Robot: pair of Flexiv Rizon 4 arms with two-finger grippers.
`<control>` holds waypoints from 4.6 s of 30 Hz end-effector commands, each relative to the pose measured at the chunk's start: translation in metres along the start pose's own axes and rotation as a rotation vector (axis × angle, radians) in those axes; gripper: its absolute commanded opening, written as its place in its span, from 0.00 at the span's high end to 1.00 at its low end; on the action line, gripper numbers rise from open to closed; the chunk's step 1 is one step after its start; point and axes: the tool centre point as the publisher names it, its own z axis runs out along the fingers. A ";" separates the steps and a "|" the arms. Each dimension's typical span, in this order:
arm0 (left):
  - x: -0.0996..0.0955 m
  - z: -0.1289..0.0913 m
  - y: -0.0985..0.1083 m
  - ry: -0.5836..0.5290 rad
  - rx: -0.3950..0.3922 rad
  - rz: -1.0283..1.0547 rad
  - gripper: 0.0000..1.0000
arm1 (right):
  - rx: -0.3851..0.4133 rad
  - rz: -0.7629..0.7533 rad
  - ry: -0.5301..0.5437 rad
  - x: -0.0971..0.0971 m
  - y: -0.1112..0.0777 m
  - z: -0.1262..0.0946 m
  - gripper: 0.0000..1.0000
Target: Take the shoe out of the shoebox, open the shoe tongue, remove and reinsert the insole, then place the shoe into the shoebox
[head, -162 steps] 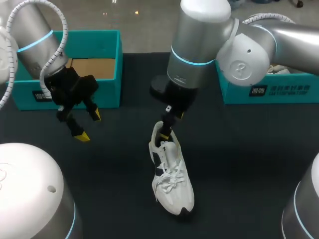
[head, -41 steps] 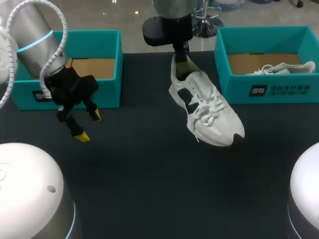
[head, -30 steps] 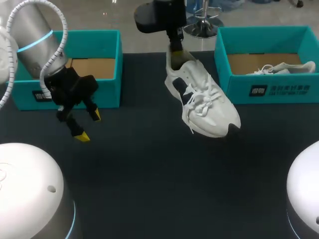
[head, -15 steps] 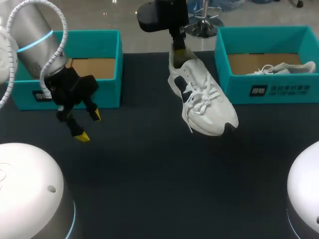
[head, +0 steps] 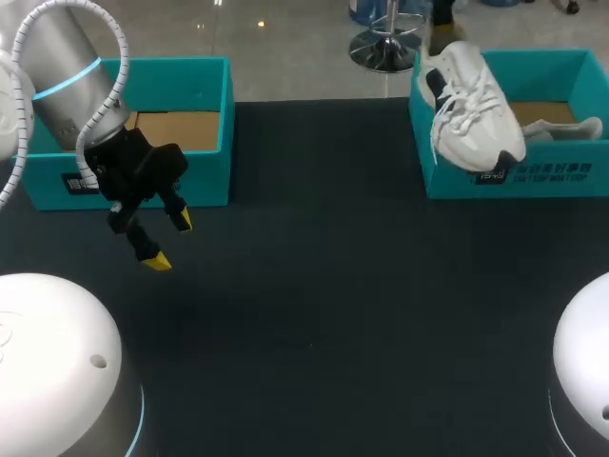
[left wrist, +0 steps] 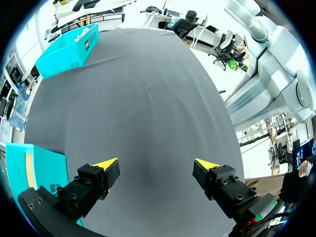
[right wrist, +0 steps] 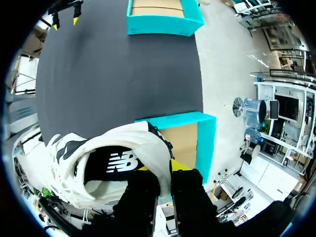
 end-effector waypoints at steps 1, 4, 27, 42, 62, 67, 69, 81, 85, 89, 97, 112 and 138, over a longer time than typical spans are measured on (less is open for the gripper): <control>0.000 0.000 0.000 0.000 -0.002 0.000 0.00 | -0.067 0.021 0.027 -0.095 -0.100 0.058 1.00; 0.000 0.000 0.000 0.000 -0.002 0.000 0.00 | 0.026 0.055 0.032 -0.125 -0.133 0.076 1.00; 0.000 0.000 0.000 0.000 -0.002 0.000 0.00 | 0.047 0.142 0.079 -0.143 -0.153 0.099 1.00; 0.000 0.000 0.000 0.000 -0.002 0.000 0.00 | 0.136 0.245 0.164 -0.185 -0.183 0.148 1.00; 0.000 0.000 0.000 0.000 -0.002 0.000 0.00 | 0.139 0.693 0.429 -0.161 -0.205 0.144 1.00; 0.000 0.000 0.000 0.000 -0.002 0.000 0.00 | 0.111 0.913 0.424 -0.145 -0.209 0.140 1.00; 0.000 0.000 0.000 0.000 -0.002 0.000 0.00 | 0.102 0.991 0.381 -0.140 -0.212 0.137 1.00; 0.000 0.000 0.000 0.000 -0.002 0.000 0.00 | -0.006 1.035 0.195 -0.132 -0.216 0.129 1.00; 0.000 0.000 0.000 0.000 -0.002 0.000 0.00 | -0.006 1.035 0.195 -0.132 -0.216 0.129 1.00; 0.000 0.000 0.000 0.000 -0.002 0.000 0.00 | -0.006 1.035 0.195 -0.132 -0.216 0.129 1.00; 0.000 0.000 0.000 0.000 -0.002 0.000 0.00 | 0.153 1.340 0.160 -0.119 -0.216 0.147 1.00; 0.000 0.000 0.000 0.000 -0.002 0.000 0.00 | 0.117 1.584 0.119 -0.106 -0.222 0.172 1.00; 0.000 0.000 0.000 0.000 -0.002 0.000 0.00 | 0.252 1.728 0.135 -0.121 -0.230 0.218 1.00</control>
